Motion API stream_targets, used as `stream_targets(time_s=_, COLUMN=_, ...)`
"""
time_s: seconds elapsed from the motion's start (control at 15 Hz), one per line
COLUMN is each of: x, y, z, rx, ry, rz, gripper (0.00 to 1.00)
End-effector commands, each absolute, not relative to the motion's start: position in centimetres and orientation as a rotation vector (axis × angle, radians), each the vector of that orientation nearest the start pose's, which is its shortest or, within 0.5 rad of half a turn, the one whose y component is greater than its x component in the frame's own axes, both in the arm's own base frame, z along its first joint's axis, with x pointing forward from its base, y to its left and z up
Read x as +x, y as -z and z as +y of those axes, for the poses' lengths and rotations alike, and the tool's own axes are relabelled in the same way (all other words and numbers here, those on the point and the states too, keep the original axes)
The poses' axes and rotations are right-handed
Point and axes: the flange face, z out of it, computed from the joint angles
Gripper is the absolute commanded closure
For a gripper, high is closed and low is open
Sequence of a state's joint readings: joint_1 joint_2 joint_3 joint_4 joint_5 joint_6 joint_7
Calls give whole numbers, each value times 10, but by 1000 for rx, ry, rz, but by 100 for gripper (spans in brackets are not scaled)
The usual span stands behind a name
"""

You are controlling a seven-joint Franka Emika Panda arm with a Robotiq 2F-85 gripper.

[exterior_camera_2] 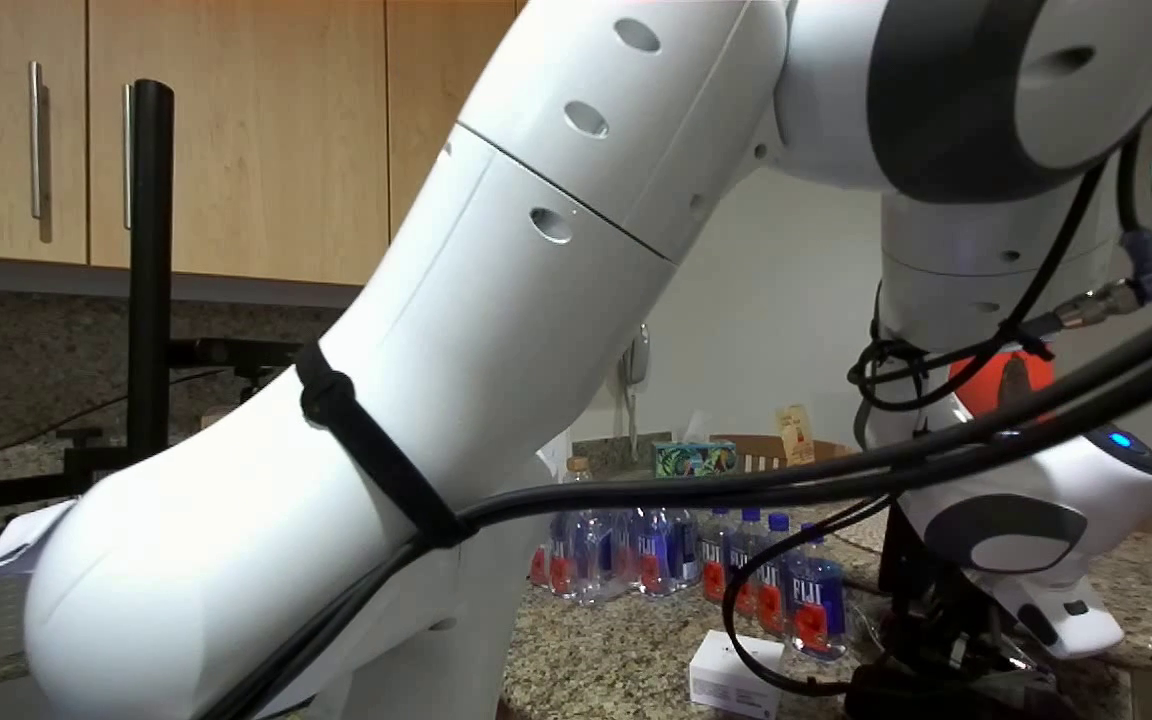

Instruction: Put the black object in the purse

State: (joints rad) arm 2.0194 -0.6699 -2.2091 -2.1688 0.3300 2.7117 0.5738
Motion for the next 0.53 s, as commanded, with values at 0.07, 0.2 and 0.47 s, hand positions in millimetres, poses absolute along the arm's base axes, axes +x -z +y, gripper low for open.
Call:
stream_targets(time_s=0.07, x=578, y=-217, z=-112, rx=-2013, ry=-47, rz=1411, gripper=66)
stream_targets(time_s=0.2, x=579, y=-226, z=-109, rx=-2013, ry=-15, rz=1401, gripper=58)
stream_targets(time_s=0.47, x=581, y=-244, z=-101, rx=-2012, ry=40, rz=1395, gripper=32)
